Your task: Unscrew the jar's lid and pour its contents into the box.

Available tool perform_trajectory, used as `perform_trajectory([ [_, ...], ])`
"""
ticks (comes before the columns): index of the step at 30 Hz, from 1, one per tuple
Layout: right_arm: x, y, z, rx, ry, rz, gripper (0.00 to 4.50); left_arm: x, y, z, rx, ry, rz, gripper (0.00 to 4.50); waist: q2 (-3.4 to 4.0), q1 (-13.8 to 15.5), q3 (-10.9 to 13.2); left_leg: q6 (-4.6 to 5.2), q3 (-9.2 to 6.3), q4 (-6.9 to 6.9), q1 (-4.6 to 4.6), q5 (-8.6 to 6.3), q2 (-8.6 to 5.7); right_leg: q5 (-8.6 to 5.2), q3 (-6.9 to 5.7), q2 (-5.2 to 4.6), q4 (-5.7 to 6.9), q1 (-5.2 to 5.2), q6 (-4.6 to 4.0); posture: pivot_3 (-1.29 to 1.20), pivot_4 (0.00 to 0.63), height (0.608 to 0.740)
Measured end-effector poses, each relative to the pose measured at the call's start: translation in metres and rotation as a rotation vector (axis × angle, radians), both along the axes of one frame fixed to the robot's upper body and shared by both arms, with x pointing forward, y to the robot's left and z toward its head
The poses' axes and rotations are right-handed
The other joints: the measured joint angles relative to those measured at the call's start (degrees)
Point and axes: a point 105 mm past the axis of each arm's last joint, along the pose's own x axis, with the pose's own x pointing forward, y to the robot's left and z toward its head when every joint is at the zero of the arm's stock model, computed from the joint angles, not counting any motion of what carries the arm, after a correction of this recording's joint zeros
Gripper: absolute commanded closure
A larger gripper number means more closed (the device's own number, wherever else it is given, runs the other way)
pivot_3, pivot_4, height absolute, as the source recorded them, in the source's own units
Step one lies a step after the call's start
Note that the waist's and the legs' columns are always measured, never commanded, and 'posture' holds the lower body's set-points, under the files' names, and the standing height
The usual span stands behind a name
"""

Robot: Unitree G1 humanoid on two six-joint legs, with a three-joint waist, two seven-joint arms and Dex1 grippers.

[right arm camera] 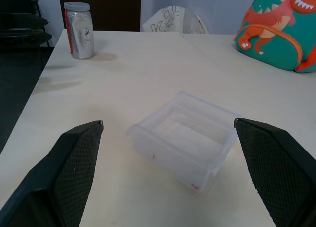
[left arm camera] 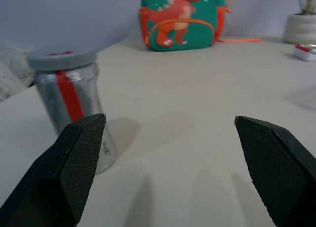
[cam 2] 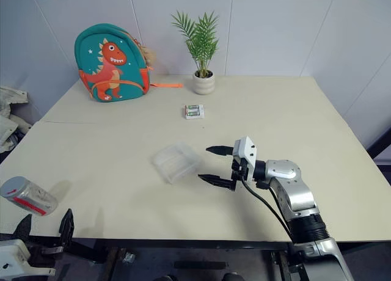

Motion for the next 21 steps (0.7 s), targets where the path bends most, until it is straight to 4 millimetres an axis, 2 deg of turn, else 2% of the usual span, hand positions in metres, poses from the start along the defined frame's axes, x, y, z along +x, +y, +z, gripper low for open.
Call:
perform_trajectory([
  [3,0.000,0.002,0.004,-0.003,-0.012,0.015,0.00,-0.001,0.008,0.002,-0.014,-0.018,0.074,0.04,0.00,0.0,0.0,-0.06,0.02,0.07,0.00,-0.04,0.14,0.16,0.03,0.14,0.00,0.00,0.27,0.00,0.150,0.740],
  [13,-0.002,0.002,0.003,-0.014,0.005,0.040,0.00,-0.004,0.040,0.016,-0.057,-0.101,0.320,0.04,0.00,0.0,0.0,-0.16,0.15,0.27,0.00,-0.13,0.43,0.24,0.09,0.41,0.00,-0.01,0.17,0.00,0.150,0.740],
  [17,-0.002,0.002,0.003,-0.014,0.006,0.039,0.00,0.005,0.047,0.022,-0.087,-0.137,0.362,0.04,0.00,0.0,0.0,-0.15,0.23,0.34,0.00,-0.13,0.42,0.36,0.18,0.42,0.00,-0.01,0.28,0.00,0.150,0.740],
  [21,-0.002,0.002,0.003,-0.014,0.006,0.039,0.00,0.013,0.060,0.020,-0.086,-0.114,0.387,0.04,0.00,-0.2,0.0,-0.14,0.37,0.34,0.07,-0.14,0.48,0.43,0.33,0.50,0.01,-0.02,0.33,0.00,0.150,0.740],
])
